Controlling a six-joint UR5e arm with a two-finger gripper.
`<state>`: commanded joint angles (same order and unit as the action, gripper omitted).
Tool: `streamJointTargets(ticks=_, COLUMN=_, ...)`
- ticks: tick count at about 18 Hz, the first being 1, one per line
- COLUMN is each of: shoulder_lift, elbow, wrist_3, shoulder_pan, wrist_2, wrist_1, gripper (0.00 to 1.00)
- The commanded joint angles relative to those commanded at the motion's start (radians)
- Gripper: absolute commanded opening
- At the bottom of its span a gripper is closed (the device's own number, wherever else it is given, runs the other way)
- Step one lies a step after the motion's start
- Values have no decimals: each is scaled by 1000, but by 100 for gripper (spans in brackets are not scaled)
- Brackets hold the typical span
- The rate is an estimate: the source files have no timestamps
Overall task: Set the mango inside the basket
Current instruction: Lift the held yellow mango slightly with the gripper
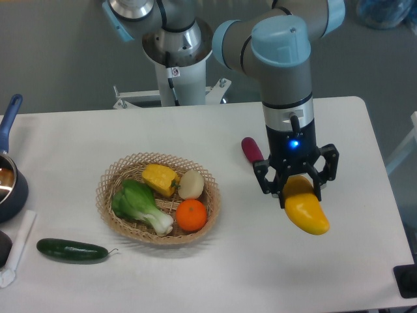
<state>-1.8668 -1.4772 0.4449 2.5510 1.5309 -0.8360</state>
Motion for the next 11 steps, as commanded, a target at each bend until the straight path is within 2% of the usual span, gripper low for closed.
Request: streamJointTargets(ticks=11, shoulder_lift=12, elbow=-11, wrist_3=-9, shoulder_pan=0, wrist_2=3, wrist_1=0, gripper=49)
